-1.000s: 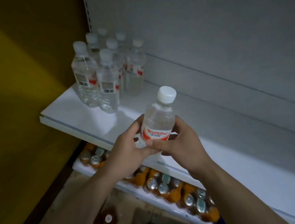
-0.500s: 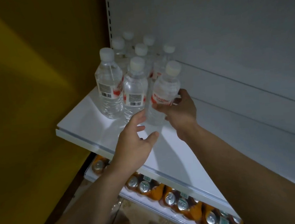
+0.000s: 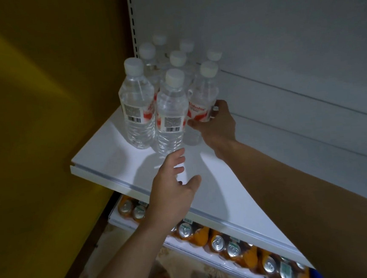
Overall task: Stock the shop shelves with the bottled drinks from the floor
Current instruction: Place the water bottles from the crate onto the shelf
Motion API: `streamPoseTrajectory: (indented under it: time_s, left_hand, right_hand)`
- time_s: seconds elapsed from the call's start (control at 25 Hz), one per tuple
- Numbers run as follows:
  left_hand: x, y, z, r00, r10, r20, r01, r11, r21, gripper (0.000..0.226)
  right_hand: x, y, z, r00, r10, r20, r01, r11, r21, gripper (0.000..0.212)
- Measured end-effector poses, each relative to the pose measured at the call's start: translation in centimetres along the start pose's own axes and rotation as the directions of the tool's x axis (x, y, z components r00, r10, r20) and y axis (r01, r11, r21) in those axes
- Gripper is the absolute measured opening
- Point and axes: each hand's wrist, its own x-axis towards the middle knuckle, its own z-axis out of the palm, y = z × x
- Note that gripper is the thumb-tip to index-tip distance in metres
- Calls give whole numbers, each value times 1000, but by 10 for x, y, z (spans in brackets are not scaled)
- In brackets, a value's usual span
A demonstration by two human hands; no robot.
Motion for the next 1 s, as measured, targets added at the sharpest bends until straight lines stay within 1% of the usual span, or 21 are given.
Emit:
streamPoseTrajectory:
  time_s: [0.16, 0.24, 0.28, 0.4, 0.52, 0.6, 0.68, 0.76, 0.8, 0.88, 0.92, 0.96, 1.0]
  left_hand:
    - [-11, -6, 17, 1000, -3, -11, 3, 999, 53, 60]
    - [-24, -7, 26, 1000, -9, -24, 11, 997, 74, 59]
    - [-32, -9, 32, 1000, -11, -28, 13, 998, 66, 58]
    - [-60, -17, 57, 999, -10, -43, 12, 999, 40, 57]
    - [-100, -37, 99, 999, -33, 12, 32, 998, 49, 56]
    - [-128, -60, 128, 997, -65, 49, 62, 996, 72, 56]
    - [-157, -88, 156, 986, -130, 105, 113, 983, 147, 57]
    - [-186, -118, 185, 962, -219, 163, 184, 961, 206, 57]
    - [-199, -133, 197, 946, -262, 192, 217, 949, 230, 57]
    - [-225, -166, 220, 910, -341, 234, 257, 910, 325, 57]
    - [-238, -182, 233, 892, -379, 247, 275, 887, 370, 57]
    - [-249, -197, 243, 873, -414, 256, 294, 867, 402, 56]
    - [-259, -209, 250, 853, -446, 269, 309, 850, 427, 56]
  right_hand:
    - [-16, 4, -19, 991, 35, 126, -35, 999, -2, 83]
    - [-40, 17, -37, 993, 27, 117, -32, 999, 35, 81]
    - [-56, 25, -49, 996, -17, 93, 12, 999, 49, 74]
    - [-109, 58, -96, 986, -166, 21, 164, 985, 61, 41]
    - [-168, 108, -150, 988, -148, -54, 152, 984, 89, 30]
    - [-209, 149, -177, 995, -70, -71, 79, 987, 137, 27]
    - [-249, 198, -198, 997, 49, -65, -39, 988, 150, 26]
    - [-290, 252, -217, 982, 183, -48, -177, 978, 108, 22]
    - [-309, 279, -225, 963, 267, -39, -264, 962, 65, 19]
    - [-345, 339, -235, 894, 448, -21, -448, 890, -88, 18]
    - [-361, 372, -238, 841, 541, -1, -533, 828, -173, 22]
    - [-376, 403, -237, 779, 626, 42, -596, 759, -262, 29]
    - [-389, 433, -233, 715, 690, 113, -612, 696, -375, 40]
